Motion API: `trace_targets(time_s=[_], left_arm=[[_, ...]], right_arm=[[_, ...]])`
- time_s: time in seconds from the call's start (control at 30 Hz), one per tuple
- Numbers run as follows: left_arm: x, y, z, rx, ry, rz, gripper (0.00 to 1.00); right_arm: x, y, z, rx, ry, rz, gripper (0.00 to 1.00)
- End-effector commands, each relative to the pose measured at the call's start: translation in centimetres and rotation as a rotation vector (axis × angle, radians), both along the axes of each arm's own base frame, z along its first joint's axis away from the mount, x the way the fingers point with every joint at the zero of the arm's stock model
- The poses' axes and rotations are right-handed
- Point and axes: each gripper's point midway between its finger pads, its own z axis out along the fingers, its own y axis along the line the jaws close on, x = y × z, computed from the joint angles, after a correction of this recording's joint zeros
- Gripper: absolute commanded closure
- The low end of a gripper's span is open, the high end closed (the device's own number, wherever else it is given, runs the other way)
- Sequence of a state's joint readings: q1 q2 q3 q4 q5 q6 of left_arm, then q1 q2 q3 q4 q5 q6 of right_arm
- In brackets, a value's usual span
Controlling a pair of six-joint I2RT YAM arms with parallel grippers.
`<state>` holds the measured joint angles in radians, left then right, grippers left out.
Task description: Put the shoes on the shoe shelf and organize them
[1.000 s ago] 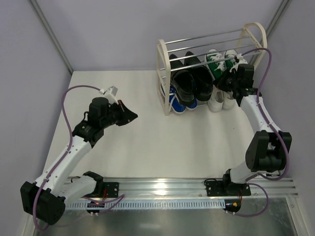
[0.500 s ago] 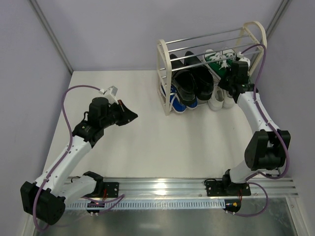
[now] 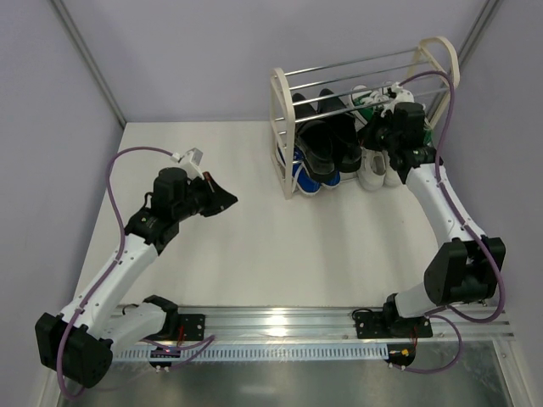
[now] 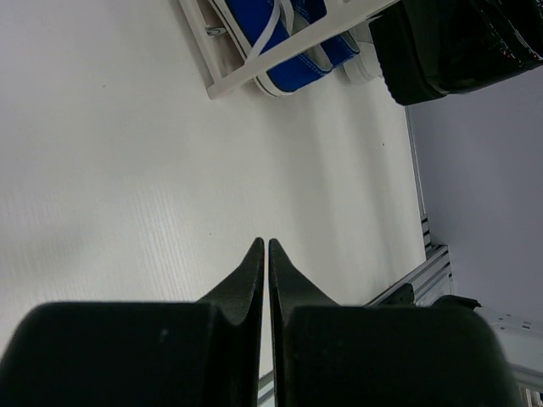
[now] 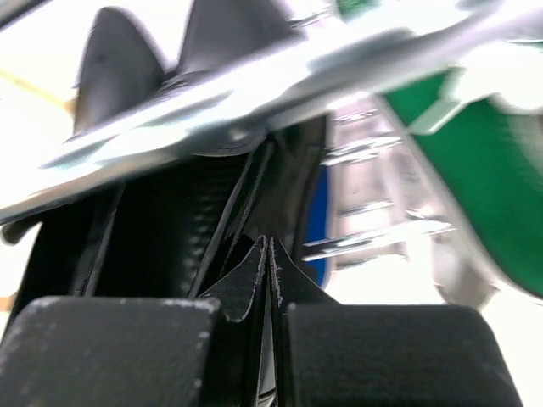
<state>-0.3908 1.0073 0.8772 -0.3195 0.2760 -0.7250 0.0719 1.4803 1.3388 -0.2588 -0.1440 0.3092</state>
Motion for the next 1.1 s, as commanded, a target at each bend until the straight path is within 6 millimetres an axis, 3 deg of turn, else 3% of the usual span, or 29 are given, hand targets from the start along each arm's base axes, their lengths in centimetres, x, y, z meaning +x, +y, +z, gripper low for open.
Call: trace_targets(time_s=[0.0,0.13,0.27,0.4,0.5,0.53,0.6,0.63,0.7,0.83,0.9,0.97,1.0,1.03,1.07], left_arm=[[0.2,-0.3,1.0,-0.02,-0.044,-0.009,1.0],[0.0,-0.2,0.9,-0.02,-0.045,-0.008,1.0],[-0.1,0.0,0.9,-0.015,-0.049,0.001,1.0],[0.0,0.2,0.8,-0.01,-0.052,0.007,1.0],[0.0,0.3,0.8,-0.003,-0.045,0.015,0.99],[0.1,0.4,1.2,-0.003,-0.049,0.019,0.95],[0.0,0.6,1.8,0.006,-0.061,0.026,0.9],[-0.1,0.8,2.5,0.005,-0.075,0.03,0.83],[-0.2,1.0,3.3,0.005,-0.098,0.038,0.78],[-0.3,1.3,4.9,-0.002,-0.127,0.049,0.62],[-0.5,1.2,5.3,-0.008,-0.13,0.042,0.59],[-0.8,1.2,5.8,-0.013,-0.133,0.039,0.53],[-1.1,1.4,6.3,-0.018,-0.144,0.039,0.51],[-1.2,1.4,6.6,-0.02,-0.152,0.037,0.46],[-1.5,1.5,7.1,-0.025,-0.162,0.037,0.43]], right_arm=[[-2.1,5.5,1.0,0.048,-0.014,0.213,0.96],[-3.3,8.5,1.0,0.095,-0.002,0.323,0.96],[-3.0,7.1,1.3,0.068,-0.006,0.231,0.96],[-2.4,3.8,1.3,0.0,0.006,0.046,0.96],[-2.4,-0.5,1.8,-0.059,-0.014,-0.166,0.96],[-3.2,-2.7,2.4,-0.088,-0.036,-0.268,0.96],[-4.1,-4.8,3.7,-0.094,-0.089,-0.349,0.96],[-5.1,-6.0,4.7,-0.089,-0.132,-0.391,0.96],[-6.2,-7.0,5.9,-0.117,-0.179,-0.404,0.96],[-7.9,-6.5,6.3,-0.146,-0.165,-0.343,0.96],[-8.9,-5.3,6.4,-0.129,-0.168,-0.265,0.96],[-9.9,-4.4,5.3,-0.12,-0.149,-0.203,0.96],[-11.2,-3.0,6.1,-0.091,-0.184,-0.124,0.96],[-11.9,-2.6,5.2,-0.088,-0.173,-0.096,0.96],[-12.9,-1.7,5.5,-0.069,-0.198,-0.039,0.96]])
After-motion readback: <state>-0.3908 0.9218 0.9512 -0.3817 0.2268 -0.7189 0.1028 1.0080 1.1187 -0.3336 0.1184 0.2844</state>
